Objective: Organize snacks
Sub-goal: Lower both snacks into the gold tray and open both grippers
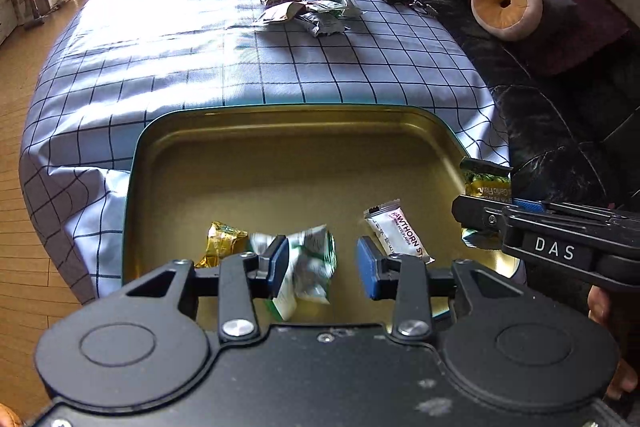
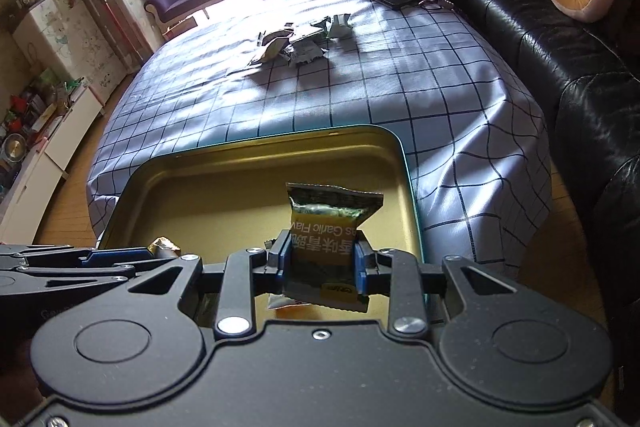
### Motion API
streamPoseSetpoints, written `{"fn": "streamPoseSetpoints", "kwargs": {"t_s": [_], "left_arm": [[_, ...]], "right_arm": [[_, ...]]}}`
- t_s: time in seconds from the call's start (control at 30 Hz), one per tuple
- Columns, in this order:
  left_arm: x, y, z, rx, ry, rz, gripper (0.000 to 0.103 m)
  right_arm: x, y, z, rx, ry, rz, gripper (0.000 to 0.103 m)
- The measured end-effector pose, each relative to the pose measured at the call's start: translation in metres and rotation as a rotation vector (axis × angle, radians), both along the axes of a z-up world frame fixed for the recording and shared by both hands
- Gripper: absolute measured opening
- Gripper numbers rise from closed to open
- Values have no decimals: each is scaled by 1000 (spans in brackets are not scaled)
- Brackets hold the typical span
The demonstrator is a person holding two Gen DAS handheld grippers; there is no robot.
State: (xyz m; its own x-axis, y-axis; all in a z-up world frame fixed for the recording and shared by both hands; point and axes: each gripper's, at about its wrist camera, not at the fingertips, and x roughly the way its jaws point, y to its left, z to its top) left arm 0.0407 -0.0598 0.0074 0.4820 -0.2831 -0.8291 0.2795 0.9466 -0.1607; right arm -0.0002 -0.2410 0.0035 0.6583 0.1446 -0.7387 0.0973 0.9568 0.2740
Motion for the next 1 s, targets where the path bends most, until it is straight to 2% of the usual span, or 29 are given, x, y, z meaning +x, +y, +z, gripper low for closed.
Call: {"fn": "streamPoseSetpoints", "kwargs": {"t_s": [0.3,1.0], "left_arm": [[1,1,-1,8,6,3,39],[3,-1,-5,16,17,1,39]], "right_arm": [[1,5,1,9,6,30,43],[3,7,-3,13,39,39,43]]}}
